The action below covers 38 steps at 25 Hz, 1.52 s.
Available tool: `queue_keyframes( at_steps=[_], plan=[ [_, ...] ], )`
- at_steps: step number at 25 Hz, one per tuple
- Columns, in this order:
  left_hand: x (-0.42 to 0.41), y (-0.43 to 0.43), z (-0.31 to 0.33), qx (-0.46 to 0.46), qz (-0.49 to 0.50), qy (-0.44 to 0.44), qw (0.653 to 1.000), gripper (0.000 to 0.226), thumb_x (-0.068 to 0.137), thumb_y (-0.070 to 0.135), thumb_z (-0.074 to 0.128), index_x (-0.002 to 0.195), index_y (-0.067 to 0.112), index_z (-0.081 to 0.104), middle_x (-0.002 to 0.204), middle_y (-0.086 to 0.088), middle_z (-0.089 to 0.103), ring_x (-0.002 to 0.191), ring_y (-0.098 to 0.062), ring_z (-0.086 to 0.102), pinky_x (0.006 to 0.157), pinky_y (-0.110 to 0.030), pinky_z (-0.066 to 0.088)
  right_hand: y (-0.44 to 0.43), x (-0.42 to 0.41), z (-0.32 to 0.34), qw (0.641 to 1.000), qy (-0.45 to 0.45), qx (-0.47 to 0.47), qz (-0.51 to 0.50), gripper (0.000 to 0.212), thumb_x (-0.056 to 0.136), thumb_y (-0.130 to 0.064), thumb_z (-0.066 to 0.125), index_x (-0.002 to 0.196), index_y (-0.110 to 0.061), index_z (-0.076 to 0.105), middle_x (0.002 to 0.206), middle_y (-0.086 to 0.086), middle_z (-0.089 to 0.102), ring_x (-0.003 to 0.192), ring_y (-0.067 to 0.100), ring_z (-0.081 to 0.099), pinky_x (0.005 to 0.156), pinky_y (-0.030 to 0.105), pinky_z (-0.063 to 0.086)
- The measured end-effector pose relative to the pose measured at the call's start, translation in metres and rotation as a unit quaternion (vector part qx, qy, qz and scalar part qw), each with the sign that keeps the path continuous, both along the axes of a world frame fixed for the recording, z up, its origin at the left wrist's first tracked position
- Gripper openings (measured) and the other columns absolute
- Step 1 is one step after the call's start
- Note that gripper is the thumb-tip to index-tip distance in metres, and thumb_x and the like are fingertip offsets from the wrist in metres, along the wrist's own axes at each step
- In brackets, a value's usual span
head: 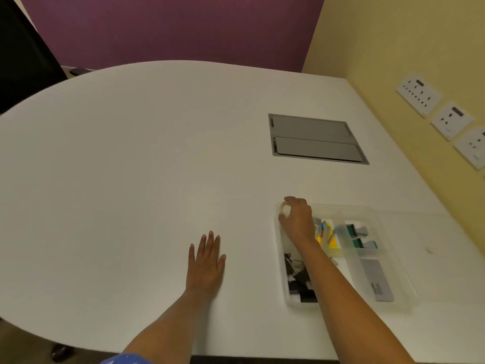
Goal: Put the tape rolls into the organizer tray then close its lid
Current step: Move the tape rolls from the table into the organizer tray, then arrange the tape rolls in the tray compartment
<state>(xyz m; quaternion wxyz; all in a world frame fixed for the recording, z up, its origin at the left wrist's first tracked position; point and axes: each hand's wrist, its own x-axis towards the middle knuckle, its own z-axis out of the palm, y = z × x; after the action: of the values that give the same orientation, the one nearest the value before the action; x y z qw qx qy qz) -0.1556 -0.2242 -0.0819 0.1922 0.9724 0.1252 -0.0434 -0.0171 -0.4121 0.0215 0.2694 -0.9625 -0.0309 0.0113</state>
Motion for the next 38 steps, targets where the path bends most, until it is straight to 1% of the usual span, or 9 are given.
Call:
queue_keyframes(
  at_steps=[4,12,16,20,22,25,30,33,38],
  plan=[
    [-0.005,-0.025,0.002,0.004,-0.001,0.012,1.000,0.056,0.103,0.037,0.015,0.152,0.022,-0.006,0.161,0.003,-0.015,0.149,-0.014,-0.013,0.121,-0.038,-0.011,-0.035,-0.011,-0.014,0.997,0.053,-0.043,0.046,0.047,0.088,-0.010,0.061,0.134,-0.011,0.049,0.137,0.014,0.045,0.126,0.030,0.044,0.095,0.036,0.048],
    [-0.006,-0.042,0.007,0.007,0.001,0.035,0.999,0.056,0.103,0.036,0.017,0.153,0.021,-0.005,0.162,0.001,-0.013,0.150,-0.016,-0.011,0.122,-0.039,-0.007,-0.039,-0.014,-0.020,0.993,0.075,-0.044,0.083,0.048,0.088,-0.017,0.065,0.133,-0.013,0.049,0.136,0.012,0.045,0.127,0.028,0.044,0.096,0.038,0.050],
    [-0.001,-0.040,0.009,0.000,0.001,0.038,0.999,0.055,0.104,0.036,0.018,0.153,0.021,-0.002,0.162,0.001,-0.011,0.150,-0.016,-0.009,0.123,-0.038,-0.006,-0.038,-0.012,-0.018,0.996,0.053,-0.032,0.061,0.039,0.092,-0.023,0.060,0.129,-0.013,0.053,0.133,0.012,0.049,0.124,0.028,0.047,0.093,0.037,0.049],
    [0.012,-0.038,0.013,-0.016,-0.010,0.032,0.999,0.054,0.104,0.035,0.019,0.153,0.021,0.004,0.163,0.001,-0.006,0.150,-0.015,-0.005,0.123,-0.037,-0.003,-0.039,-0.002,-0.012,0.999,0.026,-0.026,0.025,0.030,0.095,-0.016,0.054,0.124,-0.011,0.057,0.129,0.012,0.054,0.120,0.027,0.051,0.090,0.038,0.051],
    [0.021,-0.037,0.016,-0.026,-0.015,0.023,0.999,0.052,0.104,0.034,0.021,0.153,0.020,0.011,0.163,0.001,0.002,0.150,-0.015,0.001,0.123,-0.036,0.002,-0.039,0.003,-0.010,0.999,0.016,-0.031,0.011,0.028,0.095,-0.013,0.053,0.122,-0.010,0.058,0.126,0.012,0.056,0.119,0.027,0.052,0.090,0.039,0.051],
    [0.041,-0.035,0.026,-0.034,-0.016,-0.010,0.999,0.046,0.104,0.032,0.026,0.148,0.020,0.029,0.159,0.002,0.022,0.147,-0.013,0.018,0.121,-0.033,0.013,-0.038,0.012,-0.009,0.999,0.009,-0.040,-0.004,0.026,0.095,-0.009,0.052,0.119,-0.008,0.060,0.123,0.013,0.058,0.116,0.026,0.053,0.090,0.040,0.051],
    [0.078,-0.046,0.055,-0.052,-0.053,-0.101,0.992,0.034,0.100,0.020,0.040,0.130,0.016,0.055,0.137,0.000,0.055,0.128,-0.017,0.049,0.107,-0.030,0.033,-0.039,0.022,-0.010,0.998,0.019,-0.052,-0.004,0.027,0.094,-0.005,0.051,0.118,-0.006,0.062,0.122,0.014,0.060,0.114,0.026,0.057,0.091,0.040,0.051],
    [0.098,-0.064,0.071,-0.068,-0.070,-0.135,0.986,0.030,0.098,0.018,0.046,0.124,0.016,0.060,0.131,-0.001,0.060,0.123,-0.018,0.052,0.103,-0.031,0.038,-0.043,0.028,-0.012,0.996,0.033,-0.078,0.023,0.030,0.094,-0.003,0.049,0.121,-0.006,0.062,0.125,0.013,0.060,0.118,0.026,0.055,0.095,0.038,0.049],
    [0.127,-0.101,0.085,-0.050,-0.099,-0.133,0.985,0.026,0.096,0.027,0.050,0.116,0.020,0.065,0.125,0.002,0.061,0.118,-0.017,0.050,0.097,-0.030,0.035,-0.054,0.040,-0.011,0.980,0.056,-0.156,0.108,0.038,0.093,0.002,0.047,0.127,-0.010,0.060,0.128,0.011,0.059,0.121,0.024,0.053,0.094,0.034,0.048]
  ],
)
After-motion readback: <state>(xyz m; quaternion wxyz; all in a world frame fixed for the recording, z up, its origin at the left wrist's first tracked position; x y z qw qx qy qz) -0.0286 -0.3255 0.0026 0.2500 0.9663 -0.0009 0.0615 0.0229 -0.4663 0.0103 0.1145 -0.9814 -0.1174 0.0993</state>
